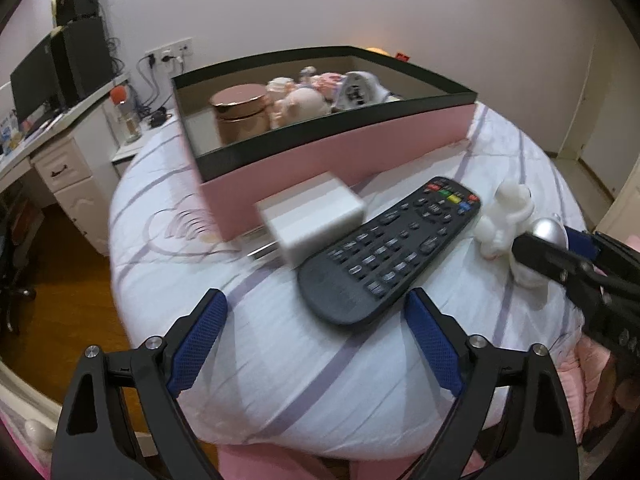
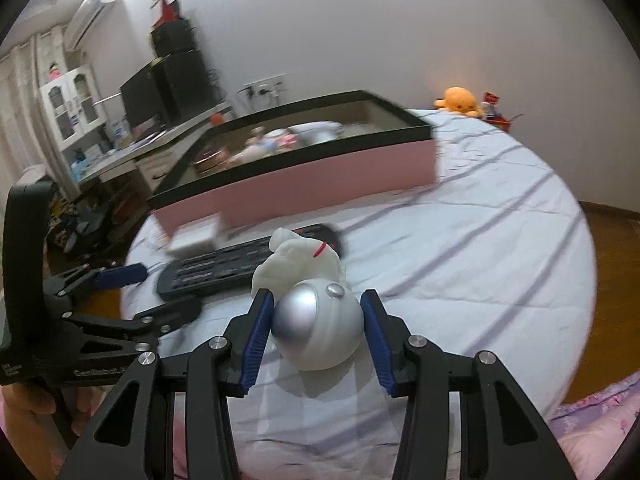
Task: Organize rigid objects
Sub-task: 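Grasp the white figurine with silver ball using the right gripper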
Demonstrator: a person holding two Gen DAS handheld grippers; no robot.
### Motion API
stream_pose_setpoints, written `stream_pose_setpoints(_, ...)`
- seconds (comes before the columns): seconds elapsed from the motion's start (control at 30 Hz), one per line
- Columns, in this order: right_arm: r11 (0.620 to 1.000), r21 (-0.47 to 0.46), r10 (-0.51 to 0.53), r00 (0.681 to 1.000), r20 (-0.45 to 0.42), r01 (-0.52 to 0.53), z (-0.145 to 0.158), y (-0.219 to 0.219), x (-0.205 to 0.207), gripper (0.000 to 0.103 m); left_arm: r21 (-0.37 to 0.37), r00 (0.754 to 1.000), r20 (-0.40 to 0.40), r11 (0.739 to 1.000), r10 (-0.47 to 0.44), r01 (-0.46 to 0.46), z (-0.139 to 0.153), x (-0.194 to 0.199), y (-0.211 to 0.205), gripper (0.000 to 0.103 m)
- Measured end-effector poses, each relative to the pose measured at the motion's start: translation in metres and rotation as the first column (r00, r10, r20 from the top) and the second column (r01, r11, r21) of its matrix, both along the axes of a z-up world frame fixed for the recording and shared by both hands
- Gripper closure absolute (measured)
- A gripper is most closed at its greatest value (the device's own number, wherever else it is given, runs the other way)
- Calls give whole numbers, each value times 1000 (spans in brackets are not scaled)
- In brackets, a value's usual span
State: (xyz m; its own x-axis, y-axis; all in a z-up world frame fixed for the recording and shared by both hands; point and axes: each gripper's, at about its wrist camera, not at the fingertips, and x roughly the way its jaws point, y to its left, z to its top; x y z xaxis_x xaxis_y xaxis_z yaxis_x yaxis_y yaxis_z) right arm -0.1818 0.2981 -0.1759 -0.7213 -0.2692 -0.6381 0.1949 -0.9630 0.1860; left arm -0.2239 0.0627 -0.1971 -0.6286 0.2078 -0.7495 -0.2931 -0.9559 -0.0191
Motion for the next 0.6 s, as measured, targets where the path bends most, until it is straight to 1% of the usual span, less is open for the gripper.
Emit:
stream_pose_setpoints(0.1, 999, 4, -33, 999, 1, 33, 0, 21, -6, 56, -12, 1000, -10, 1000, -25, 25, -2, -2, 15, 22)
stream_pose_setpoints(0.13, 999, 6, -43, 999, -1, 43, 1, 28, -8, 56, -13, 999, -17, 999, -34, 34, -1, -2, 19, 26)
stream_pose_setpoints(0.2, 998, 16, -61, 998, -6, 61, 1, 38, -13, 56, -7, 999, -20, 999, -39, 39, 0, -5, 27, 27)
stream_pose_setpoints(0.27, 997, 17, -78, 997, -12, 78, 3, 48, -19, 56, 17, 999, -13, 999, -46, 46, 0, -8, 34, 30)
stream_pose_setpoints(0.33, 995, 21, -92, 996, -19, 93, 4, 59, -26, 56, 16, 999, -17, 999, -52, 52, 0, -10, 46, 31)
stream_pose_setpoints(0.53, 993, 29, -113, 993, -29, 114, 5, 83, -45, 56, 32, 998, -14, 997, -66, 67, 0, -21, 84, 31)
stream_pose_setpoints(0.6, 992, 31, -118, 993, -29, 119, 5, 89, -53, 56, 41, 997, -1, 996, -77, 77, 0, -27, 99, 31)
